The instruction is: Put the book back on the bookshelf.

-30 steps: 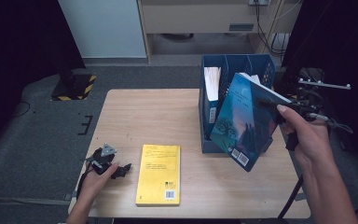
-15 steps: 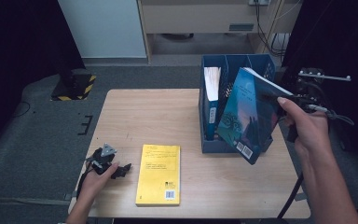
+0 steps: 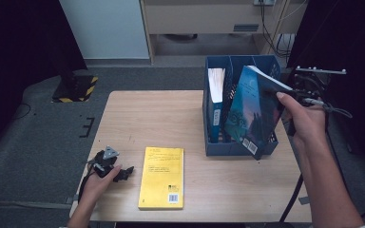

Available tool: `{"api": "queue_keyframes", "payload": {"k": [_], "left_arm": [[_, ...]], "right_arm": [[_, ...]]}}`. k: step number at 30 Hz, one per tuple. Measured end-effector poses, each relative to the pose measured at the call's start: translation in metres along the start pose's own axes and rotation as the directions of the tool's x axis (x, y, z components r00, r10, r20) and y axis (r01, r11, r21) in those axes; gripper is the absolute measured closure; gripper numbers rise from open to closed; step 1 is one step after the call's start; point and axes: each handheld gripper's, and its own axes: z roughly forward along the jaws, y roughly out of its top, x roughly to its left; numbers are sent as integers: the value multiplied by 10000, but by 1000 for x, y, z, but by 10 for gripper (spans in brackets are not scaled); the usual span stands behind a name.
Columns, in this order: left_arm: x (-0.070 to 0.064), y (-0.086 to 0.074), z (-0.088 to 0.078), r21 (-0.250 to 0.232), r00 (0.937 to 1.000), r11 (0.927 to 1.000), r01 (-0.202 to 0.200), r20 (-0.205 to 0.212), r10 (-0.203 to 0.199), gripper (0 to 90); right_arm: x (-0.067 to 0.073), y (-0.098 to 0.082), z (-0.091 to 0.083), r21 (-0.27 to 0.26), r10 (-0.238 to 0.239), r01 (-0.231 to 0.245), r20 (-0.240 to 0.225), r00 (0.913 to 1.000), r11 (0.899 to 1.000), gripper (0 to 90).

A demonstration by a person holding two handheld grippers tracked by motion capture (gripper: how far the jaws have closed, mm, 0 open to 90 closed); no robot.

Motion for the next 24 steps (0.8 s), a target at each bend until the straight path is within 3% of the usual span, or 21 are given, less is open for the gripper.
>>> {"api": "queue_keyframes", "payload": {"k": [7, 14, 24], "left_arm": [[0, 0, 0, 6, 10000, 10000, 7, 0, -7, 0], [0, 0, 0, 9, 10000, 10000, 17, -3, -17, 0], [0, 1, 0, 12, 10000, 10000, -9, 15, 9, 0]], "right_arm": [[-8, 1, -3, -84, 261, -260, 72, 9996, 9996, 735], [-13, 2, -1, -172, 226, -216, 638, 9977, 9996, 734], [-11, 6, 17, -300, 5, 34, 1278, 9918, 9995, 735]]}}
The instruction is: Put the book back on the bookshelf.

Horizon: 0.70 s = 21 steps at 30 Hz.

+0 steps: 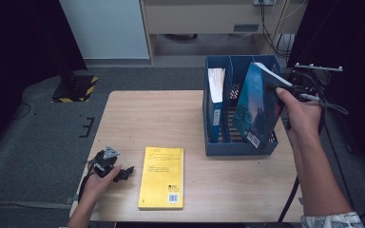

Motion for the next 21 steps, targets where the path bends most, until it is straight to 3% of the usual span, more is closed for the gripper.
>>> {"api": "queue_keyframes", "payload": {"k": [17, 21], "left_arm": [[0, 1, 0, 27, 10000, 10000, -53, 44, 53, 0], [0, 1, 0, 28, 10000, 10000, -55, 44, 55, 0]], "right_arm": [[15, 7, 40, -111, 190, -188, 174, 9997, 9998, 735], [19, 12, 48, -95, 122, -118, 432, 9990, 9999, 736]]}}
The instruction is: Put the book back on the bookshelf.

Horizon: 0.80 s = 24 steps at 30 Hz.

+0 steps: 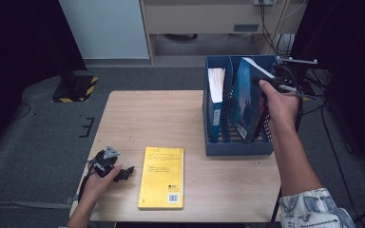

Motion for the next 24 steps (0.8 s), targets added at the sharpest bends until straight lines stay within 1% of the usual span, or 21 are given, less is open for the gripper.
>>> {"api": "queue_keyframes", "payload": {"k": [2, 7, 15, 18, 22, 24], "left_arm": [[0, 0, 0, 0, 10000, 10000, 1, 2, -1, 0], [0, 0, 0, -13, 10000, 10000, -9, 9, 9, 0], [0, 1, 1, 0, 10000, 10000, -29, 28, 29, 0], [0, 1, 1, -3, 10000, 10000, -34, 33, 34, 0], [0, 1, 1, -7, 10000, 10000, -42, 24, 42, 0], [0, 1, 1, -8, 10000, 10000, -41, 40, 41, 0]], "right_arm": [[3, 2, 4, -2, -144, 144, 126, 9998, 9999, 736], [7, 4, 12, -109, -290, 294, 320, 9991, 9995, 736], [8, 5, 22, -450, -141, 160, 421, 9990, 9989, 736], [9, 3, 26, -509, -282, 311, 553, 9981, 9982, 735], [10, -1, 31, -525, -248, 278, 566, 9981, 9982, 736], [10, -2, 33, -391, -281, 302, 530, 9982, 9988, 736]]}}
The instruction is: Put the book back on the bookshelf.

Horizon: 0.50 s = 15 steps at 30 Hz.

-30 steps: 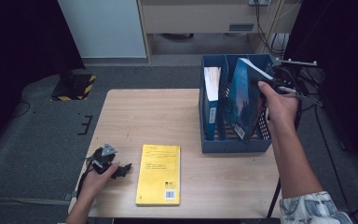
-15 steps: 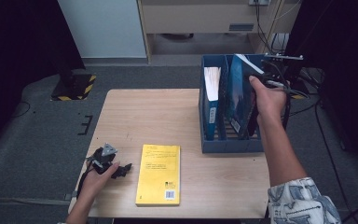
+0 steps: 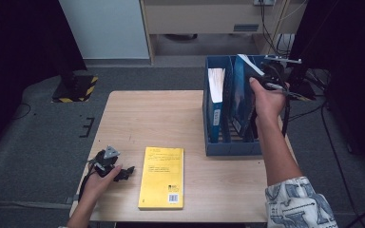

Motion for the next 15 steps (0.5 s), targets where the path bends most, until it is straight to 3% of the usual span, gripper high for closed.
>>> {"api": "queue_keyframes", "payload": {"k": [12, 15], "left_arm": [[0, 0, 0, -36, 10000, 10000, -9, -6, 9, 0], [0, 0, 0, -22, 10000, 10000, -4, -22, 4, 0]], "right_arm": [[5, -11, 11, -32, -374, 375, 213, 9991, 9993, 736], [5, -14, 14, -147, -289, 292, 233, 9993, 9995, 736]]}}
